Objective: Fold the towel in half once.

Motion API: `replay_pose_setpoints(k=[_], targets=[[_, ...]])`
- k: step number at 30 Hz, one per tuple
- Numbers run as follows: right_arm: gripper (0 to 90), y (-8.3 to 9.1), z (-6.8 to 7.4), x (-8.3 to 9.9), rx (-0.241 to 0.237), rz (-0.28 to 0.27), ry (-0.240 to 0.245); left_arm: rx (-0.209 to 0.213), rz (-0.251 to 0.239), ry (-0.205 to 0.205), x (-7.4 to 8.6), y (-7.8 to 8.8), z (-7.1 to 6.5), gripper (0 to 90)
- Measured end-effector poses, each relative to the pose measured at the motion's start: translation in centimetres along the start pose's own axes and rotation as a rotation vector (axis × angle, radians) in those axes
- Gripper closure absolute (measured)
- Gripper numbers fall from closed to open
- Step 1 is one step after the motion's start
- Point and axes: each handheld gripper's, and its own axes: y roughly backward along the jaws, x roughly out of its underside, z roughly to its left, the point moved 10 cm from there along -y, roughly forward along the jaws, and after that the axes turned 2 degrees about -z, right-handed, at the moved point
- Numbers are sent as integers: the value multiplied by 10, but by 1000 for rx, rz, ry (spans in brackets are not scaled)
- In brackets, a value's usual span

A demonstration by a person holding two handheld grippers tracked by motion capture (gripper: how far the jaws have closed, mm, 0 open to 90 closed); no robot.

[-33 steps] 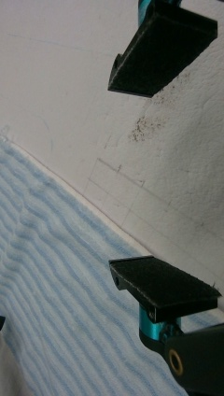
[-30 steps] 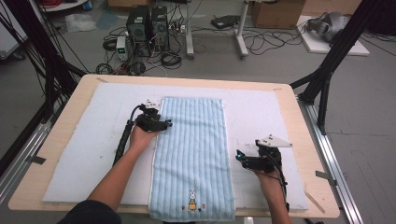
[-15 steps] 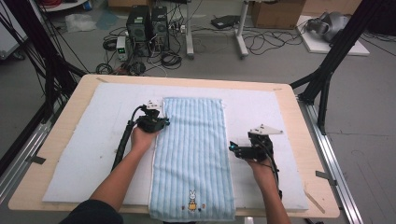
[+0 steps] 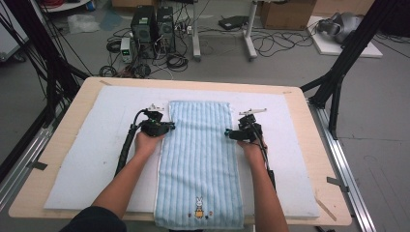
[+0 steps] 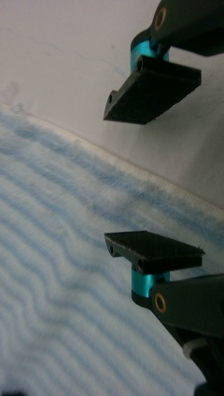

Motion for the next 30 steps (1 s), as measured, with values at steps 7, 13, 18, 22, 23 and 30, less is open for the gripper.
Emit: replay_pose_setpoints(k=[7,13,18,22,23,30], targets=[[637,-2,3,-2,17,1,63,1,6,-5,1,0,0,861],[856,-4,12,-3,-23,4,96,9,8,0,1,1,1,862],[865,-4,9,-6,-10,-22,69,6,-32,28,-6,3,5,863],[865,0,6,-16,-12,-99,19,21,-75,79,-15,7,10,864],[865,1,6,-19,-11,-115,11,24,-82,75,-17,8,10,864],[865,12,8,-26,-36,-147,11,66,-117,61,-26,22,2,862]])
